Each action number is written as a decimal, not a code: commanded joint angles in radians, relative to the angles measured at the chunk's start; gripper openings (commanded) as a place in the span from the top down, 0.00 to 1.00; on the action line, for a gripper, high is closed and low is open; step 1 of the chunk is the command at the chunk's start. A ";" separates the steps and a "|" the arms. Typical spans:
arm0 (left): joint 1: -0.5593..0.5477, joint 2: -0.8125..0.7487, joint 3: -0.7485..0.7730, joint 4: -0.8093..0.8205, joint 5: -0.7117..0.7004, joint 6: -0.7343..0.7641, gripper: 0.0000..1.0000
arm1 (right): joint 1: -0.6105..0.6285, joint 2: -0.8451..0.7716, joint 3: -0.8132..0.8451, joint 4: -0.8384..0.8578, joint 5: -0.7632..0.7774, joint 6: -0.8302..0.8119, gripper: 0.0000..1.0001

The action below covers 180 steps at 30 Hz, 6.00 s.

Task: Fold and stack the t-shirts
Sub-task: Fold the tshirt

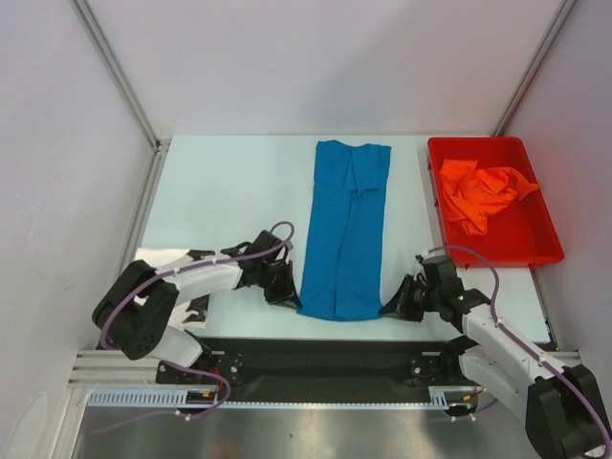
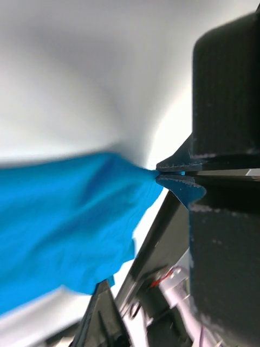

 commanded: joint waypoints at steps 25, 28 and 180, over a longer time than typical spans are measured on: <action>0.285 0.715 1.153 -0.183 0.108 0.128 0.99 | -0.290 1.051 1.106 -0.042 -0.138 -0.218 1.00; 0.284 0.759 1.192 -0.151 0.141 0.108 0.99 | -0.307 1.107 1.162 -0.067 -0.146 -0.218 1.00; 0.288 0.602 0.434 0.219 0.240 0.156 0.78 | -0.269 1.143 0.663 0.213 -0.456 -0.295 1.00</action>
